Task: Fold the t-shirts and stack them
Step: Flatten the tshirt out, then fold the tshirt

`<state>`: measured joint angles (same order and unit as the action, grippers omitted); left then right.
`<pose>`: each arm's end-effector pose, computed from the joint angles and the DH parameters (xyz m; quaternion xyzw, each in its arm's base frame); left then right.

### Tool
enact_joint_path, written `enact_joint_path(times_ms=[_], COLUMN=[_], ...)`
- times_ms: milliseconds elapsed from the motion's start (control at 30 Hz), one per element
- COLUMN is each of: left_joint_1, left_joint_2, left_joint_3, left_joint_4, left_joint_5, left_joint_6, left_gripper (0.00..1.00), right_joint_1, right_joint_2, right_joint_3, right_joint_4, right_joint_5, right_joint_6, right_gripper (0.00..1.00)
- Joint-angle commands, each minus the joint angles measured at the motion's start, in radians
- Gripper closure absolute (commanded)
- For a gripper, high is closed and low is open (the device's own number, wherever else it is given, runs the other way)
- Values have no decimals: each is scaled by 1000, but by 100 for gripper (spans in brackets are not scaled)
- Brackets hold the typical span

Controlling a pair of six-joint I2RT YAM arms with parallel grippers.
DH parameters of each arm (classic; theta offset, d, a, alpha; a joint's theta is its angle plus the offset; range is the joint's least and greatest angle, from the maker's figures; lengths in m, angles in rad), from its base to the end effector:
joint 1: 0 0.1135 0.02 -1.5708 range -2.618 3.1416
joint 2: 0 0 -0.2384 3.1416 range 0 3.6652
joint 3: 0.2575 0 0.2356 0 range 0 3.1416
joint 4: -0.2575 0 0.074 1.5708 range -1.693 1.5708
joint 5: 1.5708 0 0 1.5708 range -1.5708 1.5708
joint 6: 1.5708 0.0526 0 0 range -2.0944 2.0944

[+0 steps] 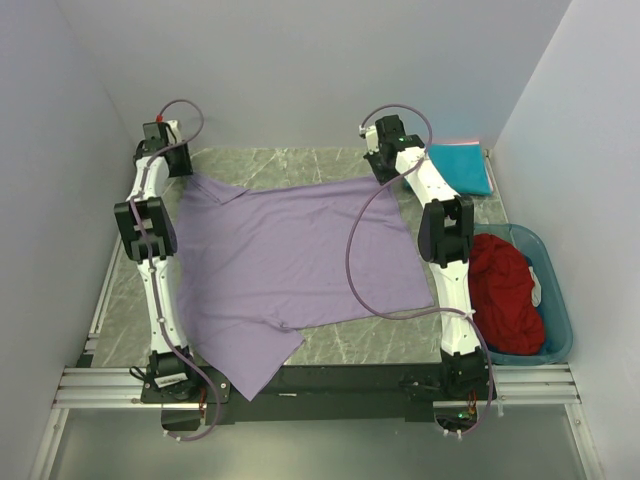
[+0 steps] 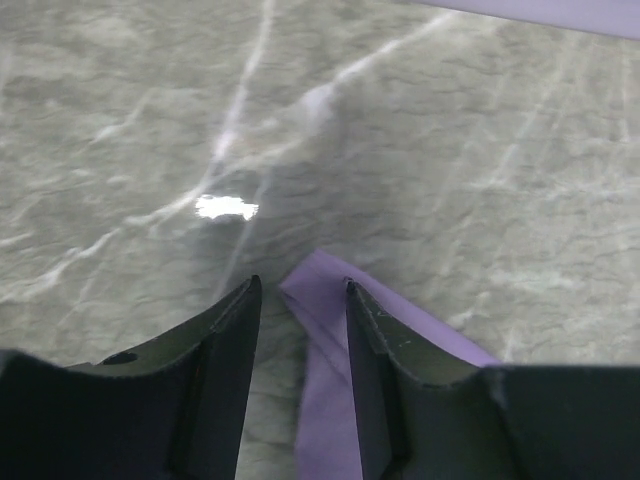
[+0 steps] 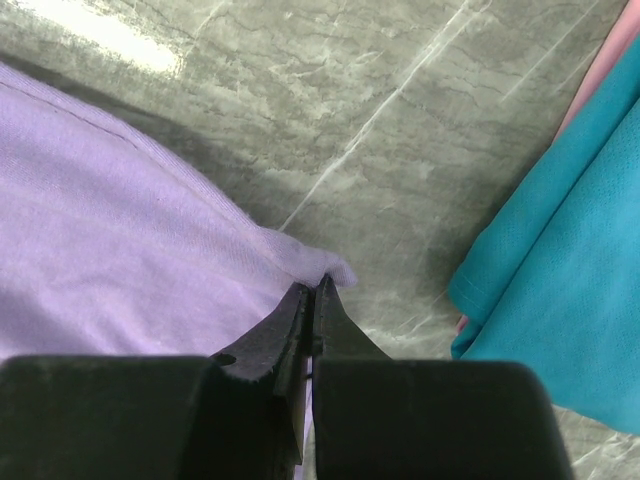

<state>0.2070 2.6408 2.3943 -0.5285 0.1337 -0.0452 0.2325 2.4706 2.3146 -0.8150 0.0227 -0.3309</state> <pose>0.5444 0.1072 0.1423 -0.0900 0.9158 -0.0301 0.3903 0.4990 0.1169 0.1811 -0.2623 0.9186 -0.0254 0.2945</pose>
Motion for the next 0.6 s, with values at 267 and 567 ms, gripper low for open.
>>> enact_joint_path(times_ms=[267, 567], left_joint_1=[-26, -26], left_joint_2=[21, -88], left_joint_3=[59, -26], left_joint_4=[-44, 54], left_joint_5=[-25, -80], left_joint_6=[24, 80], left_gripper=[83, 100], right_joint_1=[5, 4], right_joint_2=[-67, -70], right_joint_3=[-3, -4], right_joint_4=[25, 31], right_joint_5=[11, 17], right_joint_6=[-8, -13], right_gripper=[100, 100])
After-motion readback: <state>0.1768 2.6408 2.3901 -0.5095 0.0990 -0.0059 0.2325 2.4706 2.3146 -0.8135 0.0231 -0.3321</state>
